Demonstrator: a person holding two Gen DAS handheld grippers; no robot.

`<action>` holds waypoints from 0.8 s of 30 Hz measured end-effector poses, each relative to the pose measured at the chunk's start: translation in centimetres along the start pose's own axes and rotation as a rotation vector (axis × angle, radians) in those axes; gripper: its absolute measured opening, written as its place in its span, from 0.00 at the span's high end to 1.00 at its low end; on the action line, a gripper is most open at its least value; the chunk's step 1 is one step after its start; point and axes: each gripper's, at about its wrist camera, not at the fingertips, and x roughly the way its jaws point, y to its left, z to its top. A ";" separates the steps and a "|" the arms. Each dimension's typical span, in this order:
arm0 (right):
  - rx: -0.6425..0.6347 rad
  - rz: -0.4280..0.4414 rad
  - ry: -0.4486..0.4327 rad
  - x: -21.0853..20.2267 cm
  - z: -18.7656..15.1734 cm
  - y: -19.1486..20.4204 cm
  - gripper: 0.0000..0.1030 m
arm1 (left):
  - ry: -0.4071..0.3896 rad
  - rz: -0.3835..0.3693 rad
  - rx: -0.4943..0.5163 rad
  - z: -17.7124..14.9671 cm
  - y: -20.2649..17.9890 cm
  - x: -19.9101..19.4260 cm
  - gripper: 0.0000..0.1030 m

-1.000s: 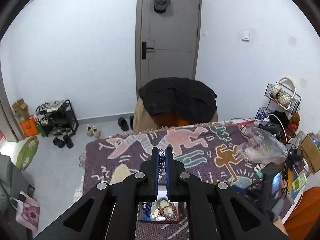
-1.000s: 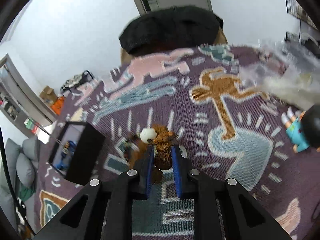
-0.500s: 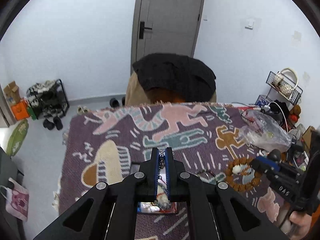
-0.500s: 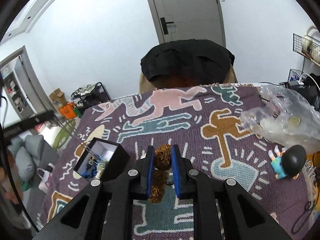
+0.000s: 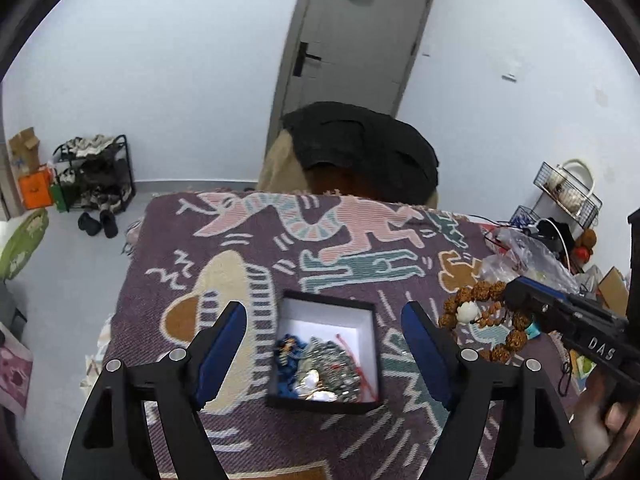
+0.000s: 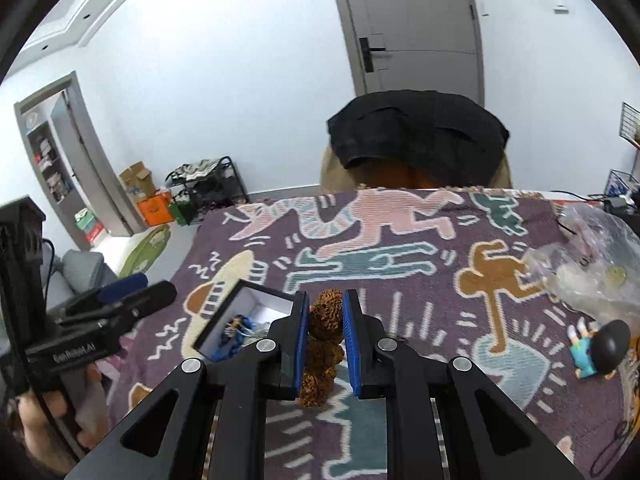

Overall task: Organize jewelry
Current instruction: 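Release the silver charm into the box with the left tool while the right tool carries the brown bracelet there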

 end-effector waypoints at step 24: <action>-0.078 0.026 0.034 5.0 0.0 3.6 0.34 | -0.023 0.011 -0.098 -2.9 5.2 -1.4 0.22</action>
